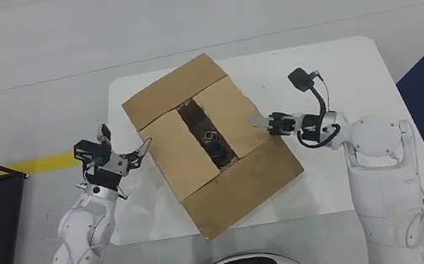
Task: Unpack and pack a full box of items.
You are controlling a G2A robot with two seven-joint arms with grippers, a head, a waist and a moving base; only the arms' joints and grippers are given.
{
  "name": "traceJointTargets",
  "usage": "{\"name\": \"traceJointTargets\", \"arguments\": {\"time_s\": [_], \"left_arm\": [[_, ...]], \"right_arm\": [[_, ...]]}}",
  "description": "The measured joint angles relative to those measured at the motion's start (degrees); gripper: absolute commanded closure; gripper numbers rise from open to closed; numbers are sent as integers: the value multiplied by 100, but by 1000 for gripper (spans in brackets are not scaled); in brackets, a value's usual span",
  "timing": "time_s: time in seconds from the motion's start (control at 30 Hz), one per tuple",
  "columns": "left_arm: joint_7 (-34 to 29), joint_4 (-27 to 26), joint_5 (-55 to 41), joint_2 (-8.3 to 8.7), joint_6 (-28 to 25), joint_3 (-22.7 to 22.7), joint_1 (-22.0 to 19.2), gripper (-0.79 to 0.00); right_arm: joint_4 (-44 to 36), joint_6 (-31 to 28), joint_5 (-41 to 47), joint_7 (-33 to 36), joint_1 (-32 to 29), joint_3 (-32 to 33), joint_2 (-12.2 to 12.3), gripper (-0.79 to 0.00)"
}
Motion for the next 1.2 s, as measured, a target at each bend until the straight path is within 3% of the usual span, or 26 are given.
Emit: {"name": "traceJointTargets", "arguments": {"time_s": [0.4, 0.7, 0.87, 1.1, 1.2], "left_arm": [[-322, 831, -554, -2, 331, -384, -605, -785], [-526, 1636, -74, -52, 561, 54, -1095, -785], [-635, 2006, 90, -140, 823, 488, -1585, -785], [-555, 1995, -86, -229, 964, 789, -1872, -785], [-323, 1892, -180, -223, 699, 771, -1838, -785]], "right_arm": [[0, 0, 0, 0, 0, 0, 0, -785], [0, 0, 0, 0, 0, 0, 0, -785], [0, 0, 0, 0, 0, 0, 0, -785], [0, 0, 0, 0, 0, 0, 0, -785], [0, 0, 0, 0, 0, 0, 0, -785]]}}
